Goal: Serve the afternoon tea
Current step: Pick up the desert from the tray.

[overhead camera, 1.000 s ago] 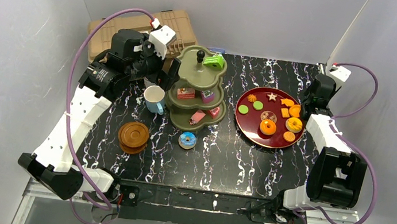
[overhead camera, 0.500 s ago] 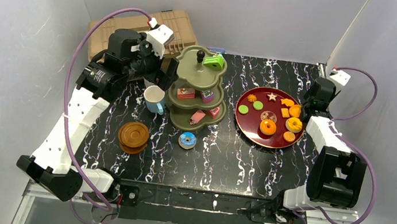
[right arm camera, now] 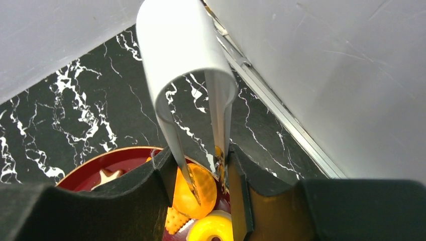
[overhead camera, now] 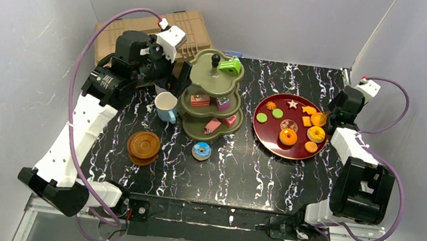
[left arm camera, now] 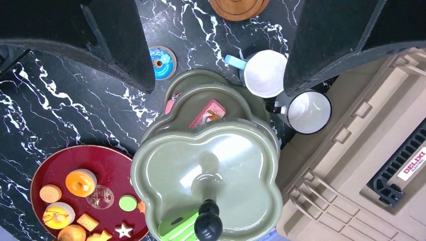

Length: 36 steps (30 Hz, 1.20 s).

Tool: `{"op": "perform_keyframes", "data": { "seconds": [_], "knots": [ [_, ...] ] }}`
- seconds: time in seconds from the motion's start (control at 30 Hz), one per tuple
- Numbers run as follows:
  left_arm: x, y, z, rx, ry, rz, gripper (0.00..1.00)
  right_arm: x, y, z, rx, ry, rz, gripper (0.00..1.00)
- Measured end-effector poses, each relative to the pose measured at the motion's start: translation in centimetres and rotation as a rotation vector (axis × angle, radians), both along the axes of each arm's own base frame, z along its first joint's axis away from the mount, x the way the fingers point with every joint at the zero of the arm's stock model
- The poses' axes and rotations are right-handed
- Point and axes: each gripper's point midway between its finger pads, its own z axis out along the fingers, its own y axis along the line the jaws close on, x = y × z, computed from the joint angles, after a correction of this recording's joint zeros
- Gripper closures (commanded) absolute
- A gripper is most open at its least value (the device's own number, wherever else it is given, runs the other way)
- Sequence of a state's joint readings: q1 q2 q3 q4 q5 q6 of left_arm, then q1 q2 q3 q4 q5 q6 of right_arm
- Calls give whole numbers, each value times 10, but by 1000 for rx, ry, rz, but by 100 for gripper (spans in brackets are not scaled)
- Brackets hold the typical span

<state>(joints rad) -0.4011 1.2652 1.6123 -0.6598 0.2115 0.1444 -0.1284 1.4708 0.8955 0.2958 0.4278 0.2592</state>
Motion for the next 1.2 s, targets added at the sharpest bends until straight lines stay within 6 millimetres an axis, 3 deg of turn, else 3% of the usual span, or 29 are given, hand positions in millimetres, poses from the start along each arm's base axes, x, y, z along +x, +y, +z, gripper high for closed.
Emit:
{"op": "perform_keyframes", "data": {
  "seconds": [0.2,0.37,0.53,0.8,0.9,1.03,1.2],
  "knots": [
    [-1,-1,0,-3,1,-5,2,1,-3,-1,31,-30,-5,59],
    [-1,-1,0,-6,3,-4,2,0,0,-5,50,-31,6,83],
    [-1,-1,0,-8,5,-3,2,1,3,-7,61,-28,23,99],
    [-1,-1,0,-9,5,-3,2,-4,11,1,88,-18,56,99],
    [-1,-1,1,-12,6,-1,2,-5,18,30,116,-60,82,99],
    [0,1,3,-15,7,8,2,-7,33,92,141,-159,130,99],
    [9,10,9,-22,0,42,2,-17,75,171,175,-277,243,99]
  ]
}}
